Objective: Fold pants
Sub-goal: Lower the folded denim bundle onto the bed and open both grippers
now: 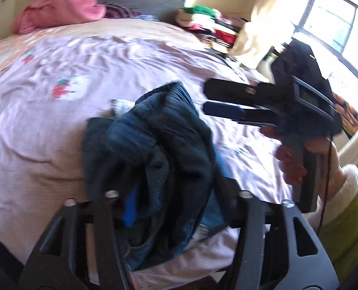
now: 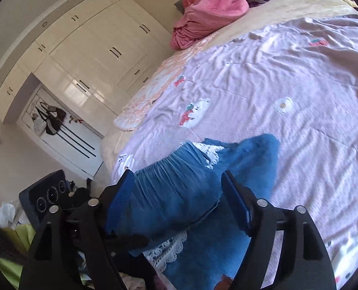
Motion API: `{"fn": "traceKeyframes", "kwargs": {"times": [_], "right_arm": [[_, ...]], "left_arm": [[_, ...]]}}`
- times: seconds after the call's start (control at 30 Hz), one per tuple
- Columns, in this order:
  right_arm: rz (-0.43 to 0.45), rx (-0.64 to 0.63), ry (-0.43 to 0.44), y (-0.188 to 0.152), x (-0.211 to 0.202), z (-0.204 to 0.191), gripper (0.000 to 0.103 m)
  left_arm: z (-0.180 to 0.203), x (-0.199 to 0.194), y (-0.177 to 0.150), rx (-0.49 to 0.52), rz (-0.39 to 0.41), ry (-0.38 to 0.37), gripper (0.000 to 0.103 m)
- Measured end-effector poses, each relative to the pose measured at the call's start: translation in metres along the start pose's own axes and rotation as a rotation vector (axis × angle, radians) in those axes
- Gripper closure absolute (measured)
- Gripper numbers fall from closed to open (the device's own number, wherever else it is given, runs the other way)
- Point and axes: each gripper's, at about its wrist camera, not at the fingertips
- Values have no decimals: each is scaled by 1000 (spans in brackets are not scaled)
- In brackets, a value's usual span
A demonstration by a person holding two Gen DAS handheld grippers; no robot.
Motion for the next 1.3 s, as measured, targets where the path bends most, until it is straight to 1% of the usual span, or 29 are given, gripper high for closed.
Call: {"fn": "traceKeyframes", "kwargs": {"times": [0.1,0.17,0.2,0.23,0.3,0.33,0.37,0.4,0.47,0.53,0.57,0.6,0.63,0.67,0.7,0.73,0.8,0.87,0.93,0.97,1.0,1.03,1.07,1.13,1.2,1.27,1.3], "right_arm": [[6,54,-26,-5,-6,7,21],[-1,74,-39,-8,-7,9,17],[-8,73,-47,-9,-7,8,16],[-14,71,-57,-9,-6,8,15],[-33,68,-75,-9,-2,7,13],[-46,63,-95,-9,1,5,12],[-58,51,-118,-8,4,3,12],[-74,38,-139,-8,9,1,12],[-120,12,-220,-7,22,-3,12],[-178,-43,-284,-8,38,-9,37],[-206,-77,-301,-11,45,-12,58],[-236,-106,-296,-13,55,-17,65],[-246,-127,-284,-15,60,-21,67],[-242,-151,-266,-15,63,-28,67],[-225,-168,-223,-14,65,-36,68],[-199,-175,-177,-12,64,-42,68],[-115,-189,-58,-5,56,-53,68],[-69,-212,-26,2,49,-55,68],[-62,-152,-28,5,46,-36,68],[-73,-93,-45,5,47,-22,68],[-83,-42,-74,5,48,-8,68],[-94,-11,-113,1,47,4,68],[-96,6,-135,-1,45,12,67],[-82,38,-139,-5,39,23,62],[-81,30,-184,-8,38,26,51],[-79,29,-185,-10,37,26,49],[-73,30,-183,-11,34,24,45]], "left_arm": [[6,5,-7,19,-41,-53,49],[7,3,-13,19,-76,-89,40],[5,0,-16,17,-78,-104,39],[6,-5,-18,16,-70,-97,39],[1,-15,-20,11,-50,-62,38],[-5,-19,-20,-1,-39,-31,37],[-9,-22,-20,-7,-33,6,35],[-15,-23,-20,-7,-29,60,35],[-21,-21,-20,-6,-31,118,35],[-24,-10,-22,5,-58,146,35],[-24,-3,-25,10,-69,174,35],[-26,2,-27,7,-86,190,35],[-27,7,-30,-4,-108,190,35],[-29,9,-32,-9,-113,186,35],[-30,9,-33,-8,-112,197,35],[-31,6,-34,-4,-103,214,35],[-35,3,-32,-8,-85,234,35],[-38,-2,-30,-14,-70,253,35],[-38,-3,-28,-8,-64,262,34],[-39,-1,-28,-4,-67,270,34],[-39,1,-28,-4,-77,273,34],[-40,5,-29,-8,-96,268,34],[-39,7,-30,-8,-112,254,34],[-38,11,-32,6,-128,238,34],[-38,13,-33,11,-134,227,33],[-39,16,-33,8,-143,210,32],[-40,17,-33,7,-146,210,31]]}}
Point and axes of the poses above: each gripper's, at about its wrist camera, not at the fingertips, and x roughly the way its jaws point, z to its right, y to its top, and after that the axes turned 12 degrees about y, right-handed
